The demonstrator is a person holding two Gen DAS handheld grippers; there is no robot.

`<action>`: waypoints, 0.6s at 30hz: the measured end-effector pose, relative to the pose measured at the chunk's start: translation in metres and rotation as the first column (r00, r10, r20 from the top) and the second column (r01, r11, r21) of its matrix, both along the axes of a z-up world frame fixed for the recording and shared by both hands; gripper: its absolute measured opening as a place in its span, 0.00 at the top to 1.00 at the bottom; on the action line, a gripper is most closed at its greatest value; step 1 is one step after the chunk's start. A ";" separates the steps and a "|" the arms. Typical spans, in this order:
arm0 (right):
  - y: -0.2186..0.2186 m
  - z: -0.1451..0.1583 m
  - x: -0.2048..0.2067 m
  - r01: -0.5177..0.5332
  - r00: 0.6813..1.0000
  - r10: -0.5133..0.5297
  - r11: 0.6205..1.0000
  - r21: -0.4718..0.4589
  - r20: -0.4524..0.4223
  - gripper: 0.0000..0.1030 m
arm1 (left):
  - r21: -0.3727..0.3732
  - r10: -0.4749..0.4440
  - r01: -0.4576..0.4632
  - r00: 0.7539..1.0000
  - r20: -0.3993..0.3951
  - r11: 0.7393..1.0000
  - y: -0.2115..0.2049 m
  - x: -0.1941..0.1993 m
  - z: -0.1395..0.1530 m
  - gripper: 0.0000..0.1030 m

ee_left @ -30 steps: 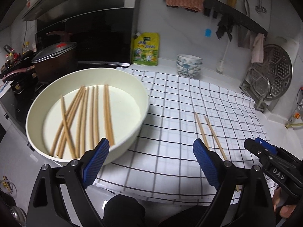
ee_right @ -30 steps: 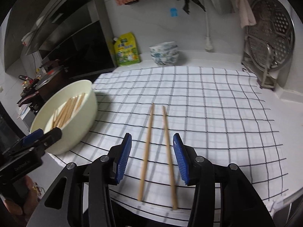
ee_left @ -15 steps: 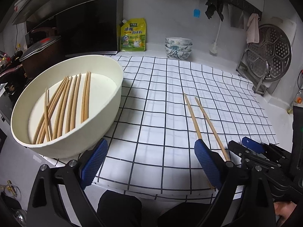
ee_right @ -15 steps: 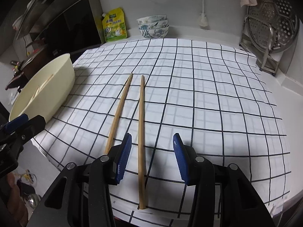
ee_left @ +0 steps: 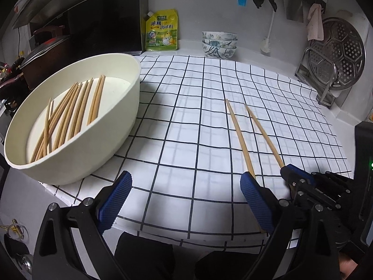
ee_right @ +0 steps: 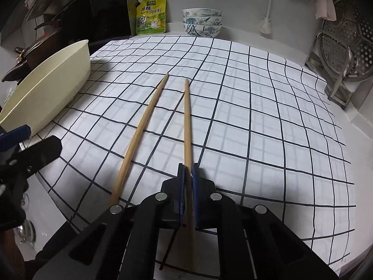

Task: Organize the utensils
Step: 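Close the right tool on a chopstick while the left tool grasps the other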

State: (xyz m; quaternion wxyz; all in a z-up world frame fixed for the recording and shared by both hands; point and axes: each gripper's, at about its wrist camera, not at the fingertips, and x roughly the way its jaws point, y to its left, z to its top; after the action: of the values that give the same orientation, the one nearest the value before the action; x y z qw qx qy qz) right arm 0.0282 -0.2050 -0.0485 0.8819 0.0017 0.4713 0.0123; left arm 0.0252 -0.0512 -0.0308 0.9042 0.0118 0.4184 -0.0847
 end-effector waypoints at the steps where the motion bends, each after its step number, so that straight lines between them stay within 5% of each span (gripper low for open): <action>1: -0.003 0.000 0.000 0.003 1.000 -0.003 1.000 0.016 0.001 0.94 | -0.001 0.000 0.000 1.000 -0.003 1.000 -0.002 0.001 -0.002 0.10; 18: -0.087 0.000 -0.006 0.174 0.985 -0.174 0.974 0.149 -0.013 0.94 | 0.107 0.012 -0.009 1.000 -0.025 0.994 -0.066 0.032 -0.036 0.10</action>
State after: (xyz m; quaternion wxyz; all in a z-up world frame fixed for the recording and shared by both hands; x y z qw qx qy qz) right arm 0.0220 -0.2923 -0.0488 0.8771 0.1088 0.4669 -0.0296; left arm 0.0576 -0.1176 -0.0672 0.8972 0.0570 0.4341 -0.0576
